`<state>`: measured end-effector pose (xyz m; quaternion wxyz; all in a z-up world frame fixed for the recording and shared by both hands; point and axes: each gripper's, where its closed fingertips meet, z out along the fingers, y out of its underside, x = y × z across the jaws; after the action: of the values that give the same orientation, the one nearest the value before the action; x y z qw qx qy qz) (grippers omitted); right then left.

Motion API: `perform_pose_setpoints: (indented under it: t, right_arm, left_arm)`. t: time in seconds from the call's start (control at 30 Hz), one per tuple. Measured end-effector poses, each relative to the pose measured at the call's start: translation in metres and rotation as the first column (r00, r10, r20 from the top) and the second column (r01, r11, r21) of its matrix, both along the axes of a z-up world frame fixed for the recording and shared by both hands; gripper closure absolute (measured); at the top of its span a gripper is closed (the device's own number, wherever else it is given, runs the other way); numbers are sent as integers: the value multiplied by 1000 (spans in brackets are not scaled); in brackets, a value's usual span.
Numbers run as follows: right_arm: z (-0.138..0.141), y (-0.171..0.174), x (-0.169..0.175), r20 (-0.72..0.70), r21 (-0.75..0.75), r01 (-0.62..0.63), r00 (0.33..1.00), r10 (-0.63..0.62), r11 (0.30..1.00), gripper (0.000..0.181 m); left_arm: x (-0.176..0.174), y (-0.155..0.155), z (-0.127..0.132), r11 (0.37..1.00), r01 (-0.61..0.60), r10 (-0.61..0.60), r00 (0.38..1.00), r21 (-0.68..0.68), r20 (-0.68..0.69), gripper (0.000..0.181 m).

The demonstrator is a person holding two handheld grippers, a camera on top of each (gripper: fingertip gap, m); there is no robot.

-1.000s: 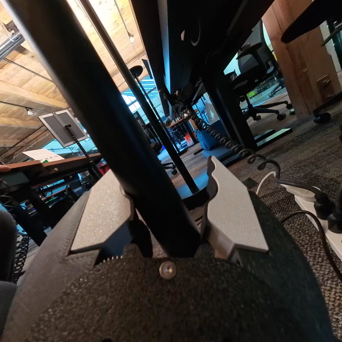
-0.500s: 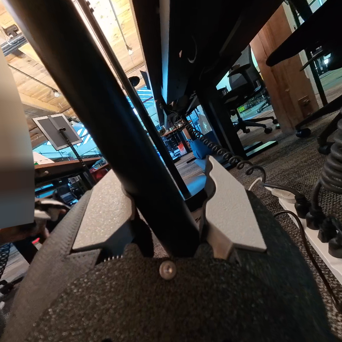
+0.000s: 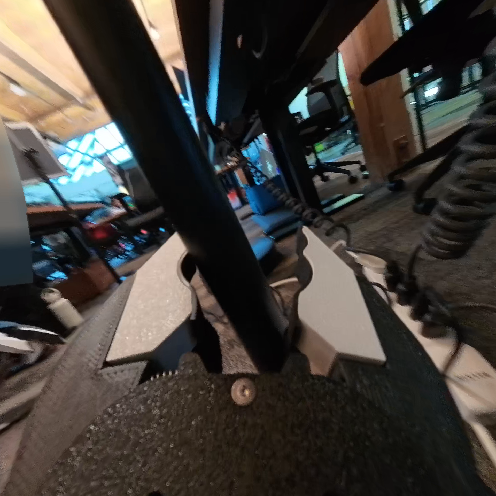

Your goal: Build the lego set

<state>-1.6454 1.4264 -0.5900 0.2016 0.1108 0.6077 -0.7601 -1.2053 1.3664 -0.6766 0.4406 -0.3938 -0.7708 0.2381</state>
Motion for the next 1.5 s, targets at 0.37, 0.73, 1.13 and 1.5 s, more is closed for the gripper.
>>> perform_pose_setpoints:
  t: [0.37, 0.73, 1.13, 1.5]
  right_arm:
    - [-145, 126, 4, -259, 485, 443, 896, -360, 754, 113]
    - [-219, 150, 39, -138, 614, 341, 935, -328, 712, 124]
    - [-247, 150, 59, -147, 673, 302, 949, -277, 676, 122]
    - [-297, 161, 126, -99, 781, 115, 993, -60, 614, 123]
  left_arm:
    - [-16, 20, -25, 993, 52, -53, 999, 106, 11, 132]
    - [-22, 44, -45, 978, 156, -165, 985, 138, 55, 134]
    - [-26, 50, -52, 970, 187, -199, 978, 153, 65, 134]
    - [9, 37, -61, 984, 173, -177, 976, 47, 129, 135]
